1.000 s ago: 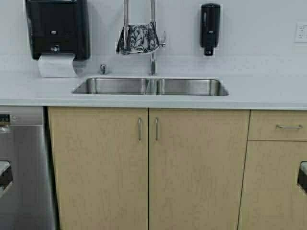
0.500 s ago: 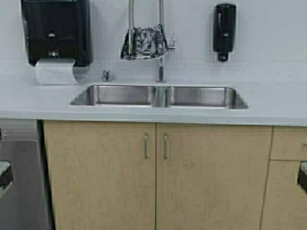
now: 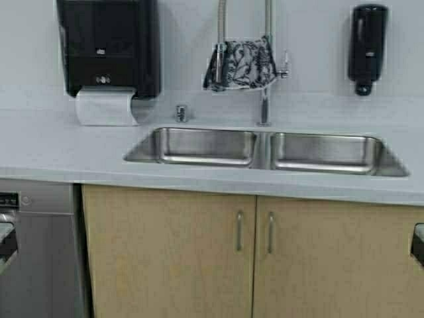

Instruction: Get the cloth and wipe up the spill under the wine glass

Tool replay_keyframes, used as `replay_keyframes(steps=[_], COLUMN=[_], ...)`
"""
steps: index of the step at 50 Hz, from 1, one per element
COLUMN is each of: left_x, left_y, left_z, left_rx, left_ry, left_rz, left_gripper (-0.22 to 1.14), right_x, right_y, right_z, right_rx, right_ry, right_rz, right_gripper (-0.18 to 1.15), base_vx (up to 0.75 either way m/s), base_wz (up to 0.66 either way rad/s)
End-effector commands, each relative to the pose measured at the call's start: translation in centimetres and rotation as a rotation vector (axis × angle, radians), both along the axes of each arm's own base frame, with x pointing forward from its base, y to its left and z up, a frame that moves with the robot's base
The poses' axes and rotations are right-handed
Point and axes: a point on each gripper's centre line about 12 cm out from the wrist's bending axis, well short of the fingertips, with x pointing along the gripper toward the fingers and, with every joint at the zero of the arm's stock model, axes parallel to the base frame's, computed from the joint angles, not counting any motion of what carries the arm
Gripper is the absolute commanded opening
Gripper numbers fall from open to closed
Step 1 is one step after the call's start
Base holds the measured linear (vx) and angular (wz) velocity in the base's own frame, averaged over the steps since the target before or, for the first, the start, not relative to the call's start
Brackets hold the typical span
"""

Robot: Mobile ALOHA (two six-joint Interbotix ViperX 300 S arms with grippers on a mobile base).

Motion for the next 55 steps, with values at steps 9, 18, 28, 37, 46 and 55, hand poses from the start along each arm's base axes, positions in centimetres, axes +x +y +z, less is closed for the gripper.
replay_keyframes(steps=[9, 18, 28, 37, 46, 55], left_x=[0.1, 0.1, -0.2, -0.9, -1.3, -1.3], left_y=[0.0, 0.0, 0.0, 0.0, 0.0, 0.0], left_z=[0.5, 0.4, 0.3, 0.6, 0.5, 0.5], left_rx=[-0.003, -0.003, -0.002, -0.003, -0.011, -0.013], left_ry=[-0.017, -0.017, -0.014, -0.04, -0.054, -0.054], left_rz=[0.0, 0.0, 0.0, 0.0, 0.001, 0.001], left_gripper=[0.02, 0.02, 0.02, 0.02, 0.02, 0.02], right_x=[0.1, 1.3, 4.9, 8.1, 10.7, 12.7], right_y=[0.4, 0.8, 4.0, 6.5, 7.5, 8.7], right_z=[1.0, 0.7, 0.2, -0.8, -3.4, -7.7], right_rx=[-0.006, -0.015, -0.061, -0.082, -0.097, -0.096], right_ry=[-0.027, 0.015, 0.104, 0.161, 0.225, 0.245], right_rz=[0.018, 0.029, 0.122, 0.174, 0.184, 0.207], right_gripper=[0.05, 0.05, 0.05, 0.05, 0.07, 0.11], base_vx=[0.28, 0.26, 0.25, 0.24, 0.23, 0.22], base_wz=[0.11, 0.1, 0.04, -0.02, 0.01, 0.02])
